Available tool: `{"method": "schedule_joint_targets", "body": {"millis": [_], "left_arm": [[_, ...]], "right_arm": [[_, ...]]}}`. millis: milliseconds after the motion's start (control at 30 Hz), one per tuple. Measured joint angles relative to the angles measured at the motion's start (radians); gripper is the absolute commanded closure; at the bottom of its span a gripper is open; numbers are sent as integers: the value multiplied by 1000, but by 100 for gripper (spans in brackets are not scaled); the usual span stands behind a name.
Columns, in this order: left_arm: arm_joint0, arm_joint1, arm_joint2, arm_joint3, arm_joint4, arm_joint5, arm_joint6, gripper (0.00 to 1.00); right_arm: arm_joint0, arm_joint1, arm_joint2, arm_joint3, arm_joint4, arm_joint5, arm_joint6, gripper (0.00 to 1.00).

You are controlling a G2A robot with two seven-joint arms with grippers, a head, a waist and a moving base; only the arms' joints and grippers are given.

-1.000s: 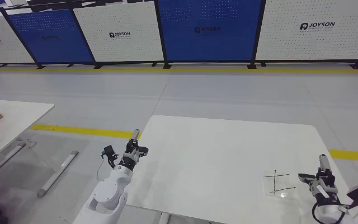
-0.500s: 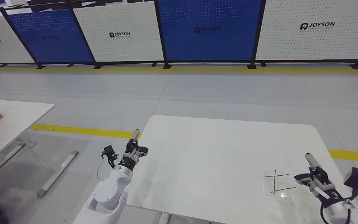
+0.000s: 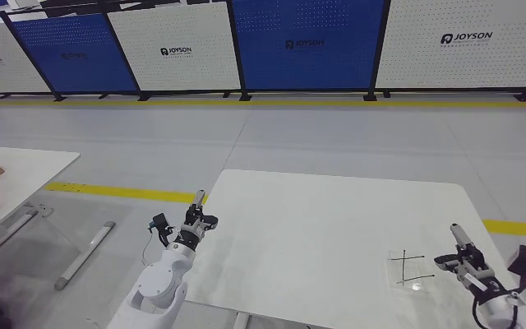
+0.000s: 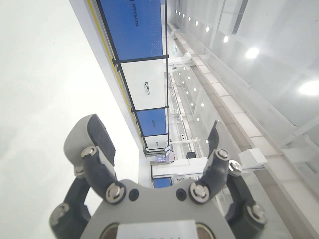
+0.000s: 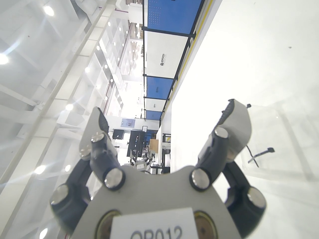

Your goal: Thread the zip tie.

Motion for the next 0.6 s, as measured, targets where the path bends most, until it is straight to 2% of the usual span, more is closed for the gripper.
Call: {"method": "schedule_joint_targets", "body": {"millis": [167, 300, 467, 600], "left_arm": [[0, 0, 0, 0, 0, 0, 0, 0], [0, 0, 0, 0, 0, 0, 0, 0], [0, 0, 0, 0, 0, 0, 0, 0], [0, 0, 0, 0, 0, 0, 0, 0]], "right_arm": [[50, 24, 83, 47, 22, 13, 259, 0], [104, 44, 117, 94, -5, 41, 433, 0], [226, 69, 79, 209, -108, 54, 605, 0], [323, 82, 25, 284, -196, 65, 682, 0]]}}
